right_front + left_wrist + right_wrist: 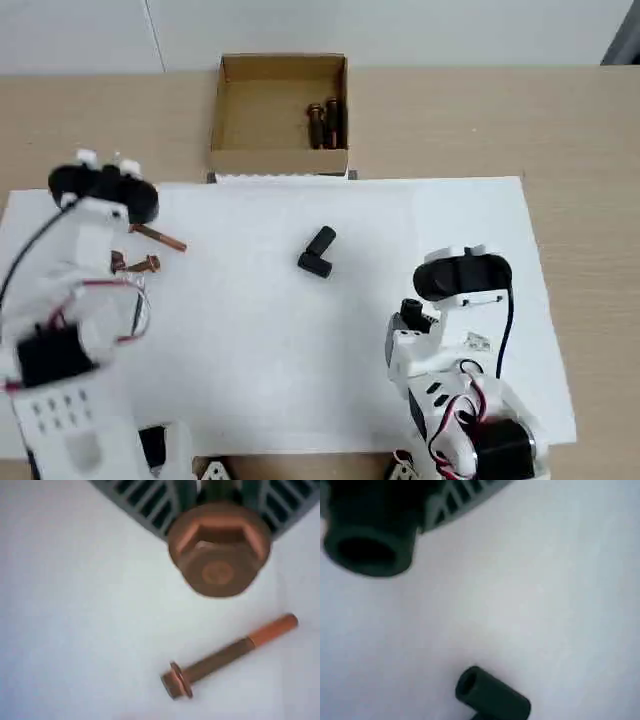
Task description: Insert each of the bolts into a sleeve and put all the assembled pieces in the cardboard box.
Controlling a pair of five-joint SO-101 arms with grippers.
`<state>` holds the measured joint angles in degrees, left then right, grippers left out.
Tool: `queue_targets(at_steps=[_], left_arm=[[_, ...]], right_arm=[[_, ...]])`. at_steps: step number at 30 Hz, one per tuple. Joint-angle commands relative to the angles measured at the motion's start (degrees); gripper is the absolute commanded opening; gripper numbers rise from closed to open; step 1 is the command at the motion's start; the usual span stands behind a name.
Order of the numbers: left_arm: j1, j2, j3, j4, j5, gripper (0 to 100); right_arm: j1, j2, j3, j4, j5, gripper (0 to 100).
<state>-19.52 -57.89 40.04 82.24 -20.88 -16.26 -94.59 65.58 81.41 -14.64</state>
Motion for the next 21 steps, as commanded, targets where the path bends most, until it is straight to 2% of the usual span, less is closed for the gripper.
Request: queue_targets(at_steps=[1,4,9,13,21], left_arm=[[0.0,-12.48,8.04,-6.77,0.26,0],[0.0,-20.22,14.2,-8.35,0.88,0],[0.09,-29.89,21.23,-9.67,9.76,0],[0.09,-34.64,25.89,-13.71,14.07,0],[1.67,-42.02,34.24,-21.98,21.36,0]], right_arm=[[-0.13,-0.48,-0.7,-0.92,1.58,0.2],[-0.13,-0.48,-0.7,-0.92,1.76,0.2],[-0.13,-0.48,-0.7,-1.01,1.93,0.2],[-0.13,-0.4,-0.7,-1.36,2.02,0.2],[-0.13,-0.4,-0.26,-2.24,6.77,0.2]])
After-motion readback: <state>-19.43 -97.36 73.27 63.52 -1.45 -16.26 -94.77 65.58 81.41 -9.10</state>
